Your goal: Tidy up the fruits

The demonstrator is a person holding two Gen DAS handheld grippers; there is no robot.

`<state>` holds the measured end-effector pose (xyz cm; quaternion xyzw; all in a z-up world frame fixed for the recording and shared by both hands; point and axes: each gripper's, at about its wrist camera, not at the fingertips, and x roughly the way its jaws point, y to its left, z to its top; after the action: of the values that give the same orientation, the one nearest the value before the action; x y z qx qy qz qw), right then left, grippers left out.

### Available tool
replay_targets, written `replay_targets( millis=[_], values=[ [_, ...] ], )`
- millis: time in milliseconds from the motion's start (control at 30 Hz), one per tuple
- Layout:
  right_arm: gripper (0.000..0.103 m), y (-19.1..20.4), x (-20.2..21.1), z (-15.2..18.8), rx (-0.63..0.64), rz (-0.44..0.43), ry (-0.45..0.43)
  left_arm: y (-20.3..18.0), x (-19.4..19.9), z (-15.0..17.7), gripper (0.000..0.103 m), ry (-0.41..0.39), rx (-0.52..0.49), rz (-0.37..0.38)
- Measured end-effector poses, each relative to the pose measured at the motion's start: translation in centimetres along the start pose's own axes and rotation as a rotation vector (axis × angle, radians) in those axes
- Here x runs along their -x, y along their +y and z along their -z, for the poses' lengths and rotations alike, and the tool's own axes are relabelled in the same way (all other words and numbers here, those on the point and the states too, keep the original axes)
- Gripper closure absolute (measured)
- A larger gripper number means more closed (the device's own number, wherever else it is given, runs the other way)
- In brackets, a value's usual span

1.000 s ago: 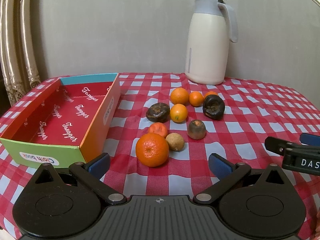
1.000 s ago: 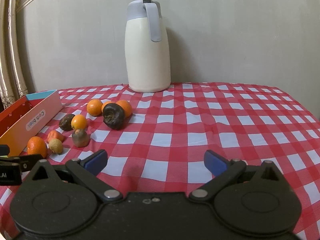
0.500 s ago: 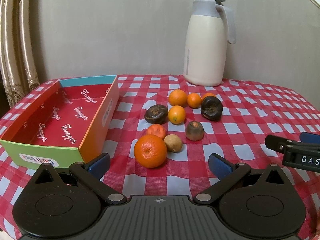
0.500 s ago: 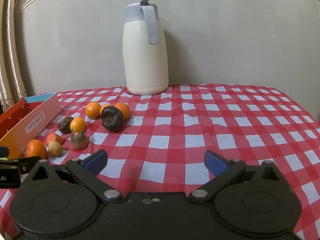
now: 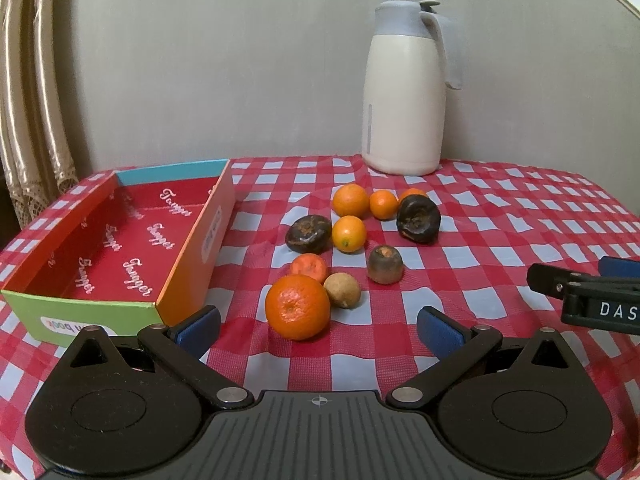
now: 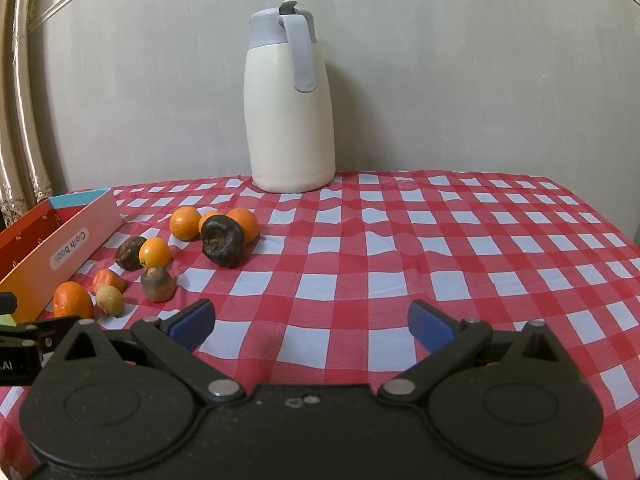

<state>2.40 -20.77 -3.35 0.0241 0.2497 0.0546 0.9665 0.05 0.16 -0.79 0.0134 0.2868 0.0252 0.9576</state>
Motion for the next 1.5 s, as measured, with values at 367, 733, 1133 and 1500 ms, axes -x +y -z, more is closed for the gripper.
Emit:
replay_targets(
  millis=[367, 733, 1133, 1500],
  values=[
    [0.000, -0.2, 0.4, -0.1, -0.009, 0.000, -0.010, -1.2, 0.4, 0.2, 0.000, -0.047, -0.082, -0.021],
    [0.000, -0.5, 0.7, -0.2, -0.026, 0.002, -0.025, -2.2, 0.6, 0.3, 0.000, -0.085, -0.158, -0.007],
    [0.000, -0.5, 0.9, -0.2, -0.014, 0.035, -0.043, -2.2, -0.9, -0.3, 0.000, -0.064, -0.176, -0.066],
    [0.000, -0.4, 1.1, -0.6, -0.024, 0.020, -0.064, -2.3, -2.4, -0.4, 0.000, -0.030, -0.191, -0.051]
  ],
)
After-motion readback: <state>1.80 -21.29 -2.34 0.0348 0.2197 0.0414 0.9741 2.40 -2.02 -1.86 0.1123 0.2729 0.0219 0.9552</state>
